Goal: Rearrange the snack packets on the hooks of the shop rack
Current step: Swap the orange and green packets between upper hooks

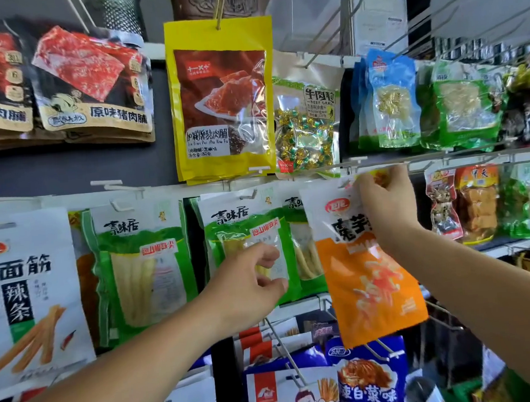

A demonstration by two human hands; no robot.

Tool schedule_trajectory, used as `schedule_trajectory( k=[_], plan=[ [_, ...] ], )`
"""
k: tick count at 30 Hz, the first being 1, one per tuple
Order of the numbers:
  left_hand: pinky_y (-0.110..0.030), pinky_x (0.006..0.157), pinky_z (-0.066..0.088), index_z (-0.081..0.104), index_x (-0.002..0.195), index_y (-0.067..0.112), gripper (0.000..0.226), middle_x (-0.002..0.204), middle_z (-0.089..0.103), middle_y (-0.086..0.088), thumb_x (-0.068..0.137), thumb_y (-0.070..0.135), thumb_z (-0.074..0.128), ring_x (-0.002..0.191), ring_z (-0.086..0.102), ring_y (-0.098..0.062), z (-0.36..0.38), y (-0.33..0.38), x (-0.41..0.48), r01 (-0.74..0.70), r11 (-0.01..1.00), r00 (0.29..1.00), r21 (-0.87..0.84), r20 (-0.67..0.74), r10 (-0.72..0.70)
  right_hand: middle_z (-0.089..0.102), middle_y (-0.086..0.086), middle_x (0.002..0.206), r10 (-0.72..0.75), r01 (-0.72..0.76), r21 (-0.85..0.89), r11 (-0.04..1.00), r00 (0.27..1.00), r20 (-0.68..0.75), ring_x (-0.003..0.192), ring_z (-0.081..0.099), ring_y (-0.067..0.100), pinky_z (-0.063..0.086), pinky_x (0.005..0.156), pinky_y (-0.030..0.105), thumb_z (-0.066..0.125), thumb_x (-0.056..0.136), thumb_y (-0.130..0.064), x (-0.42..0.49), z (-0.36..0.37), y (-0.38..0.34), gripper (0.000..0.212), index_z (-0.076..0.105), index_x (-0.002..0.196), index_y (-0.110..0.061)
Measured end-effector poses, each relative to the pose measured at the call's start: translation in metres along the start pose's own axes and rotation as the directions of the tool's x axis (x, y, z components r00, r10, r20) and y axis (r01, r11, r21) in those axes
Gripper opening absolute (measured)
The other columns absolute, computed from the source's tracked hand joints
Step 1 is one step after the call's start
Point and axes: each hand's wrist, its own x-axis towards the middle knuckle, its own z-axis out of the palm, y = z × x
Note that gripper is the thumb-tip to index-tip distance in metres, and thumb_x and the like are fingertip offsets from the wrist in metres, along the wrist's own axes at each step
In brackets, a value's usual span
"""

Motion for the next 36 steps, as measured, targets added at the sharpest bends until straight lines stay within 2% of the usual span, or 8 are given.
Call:
schedule_trajectory(
  k=[7,12,14,19,23,29,33,36],
  plan=[
    [-0.029,0.090,0.059,0.057,0.136,0.025,0.048,0.128,0.061,0.007,0.092,0.027,0.075,0.104,0.067,-0.008,-0.011,0.015,-0.008,-0.005,0.997,0.997,-0.077,-0.071,-0.001,0.051,0.004,0.073,-0.065,0.067,0.233,0.970,0.998,-0.018,0.069,0.052,0.022,0.045,0.066,0.039,0.065,0.093,-0.034,-0.027,-0.015,-0.055,0.032,0.044,0.073,-0.020],
    [-0.029,0.092,0.054,0.041,0.151,0.030,0.079,0.140,0.053,0.017,0.084,0.036,0.083,0.113,0.062,-0.005,-0.040,0.037,-0.021,-0.037,0.973,0.973,-0.227,-0.229,-0.016,0.071,0.021,0.085,-0.081,0.030,0.176,0.984,0.953,0.292,0.080,0.073,0.038,0.061,0.080,0.057,0.072,0.090,-0.037,-0.071,-0.001,-0.065,0.025,0.059,0.082,-0.017],
    [-0.020,0.084,0.055,0.057,0.137,0.030,0.056,0.127,0.065,0.016,0.087,0.025,0.081,0.103,0.067,0.002,-0.051,0.035,-0.031,-0.019,0.969,0.975,-0.246,-0.218,-0.037,0.077,0.020,0.100,0.024,-0.112,0.209,0.972,0.922,0.386,0.091,0.076,0.042,0.060,0.087,0.063,0.074,0.090,-0.037,-0.093,0.014,-0.059,0.028,0.065,0.105,-0.014],
    [-0.039,0.079,0.061,0.080,0.100,0.014,0.023,0.095,0.082,-0.012,0.094,0.024,0.061,0.083,0.077,-0.027,-0.074,0.016,-0.048,0.149,0.659,0.931,-0.738,-0.119,-0.344,0.073,0.017,0.120,0.106,-0.245,0.260,0.934,0.885,0.454,0.107,0.073,0.038,0.059,0.093,0.062,0.077,0.079,-0.052,-0.133,0.052,-0.051,0.073,0.055,0.134,-0.010],
    [-0.041,0.084,0.057,0.078,0.089,0.031,0.006,0.094,0.076,0.008,0.085,0.032,0.082,0.091,0.071,-0.017,-0.084,-0.004,-0.053,0.143,0.953,0.936,-0.269,-0.276,-0.219,0.066,0.019,0.093,0.183,-0.364,0.244,0.899,0.818,0.545,0.087,0.068,0.021,0.060,0.082,0.054,0.072,0.097,-0.038,-0.144,0.084,-0.051,0.043,0.053,0.107,-0.001],
    [0.000,0.057,0.036,0.073,0.115,0.029,0.018,0.113,0.061,0.014,0.098,0.023,0.069,0.077,0.051,0.011,-0.106,-0.034,-0.049,0.094,0.986,0.898,-0.138,-0.415,-0.144,0.064,0.000,0.108,-0.164,0.184,-0.031,0.982,0.929,0.332,0.106,0.062,0.022,0.048,0.084,0.034,0.054,0.104,-0.045,-0.086,0.097,-0.038,0.023,0.057,0.107,-0.023],
    [-0.007,0.068,0.038,0.072,0.112,0.027,0.015,0.113,0.067,0.009,0.098,0.024,0.069,0.086,0.053,0.010,-0.111,-0.041,-0.046,0.058,0.990,0.879,-0.125,-0.464,-0.110,0.056,0.001,0.128,-0.542,0.687,-0.162,0.708,0.676,0.499,0.115,0.055,0.020,0.046,0.086,0.037,0.037,0.103,-0.054,-0.055,0.090,-0.019,0.054,0.055,0.135,-0.013],
    [0.003,0.063,0.034,0.074,0.109,0.026,0.014,0.100,0.064,0.019,0.096,0.023,0.071,0.081,0.052,0.016,-0.110,-0.042,-0.040,0.040,0.994,0.863,-0.106,-0.497,-0.088,0.056,0.011,0.140,-0.528,0.829,-0.398,0.392,0.557,0.641,0.124,0.056,0.033,0.050,0.094,0.045,0.036,0.104,-0.054,-0.030,0.084,-0.004,0.062,0.052,0.142,-0.008]
  ],
)
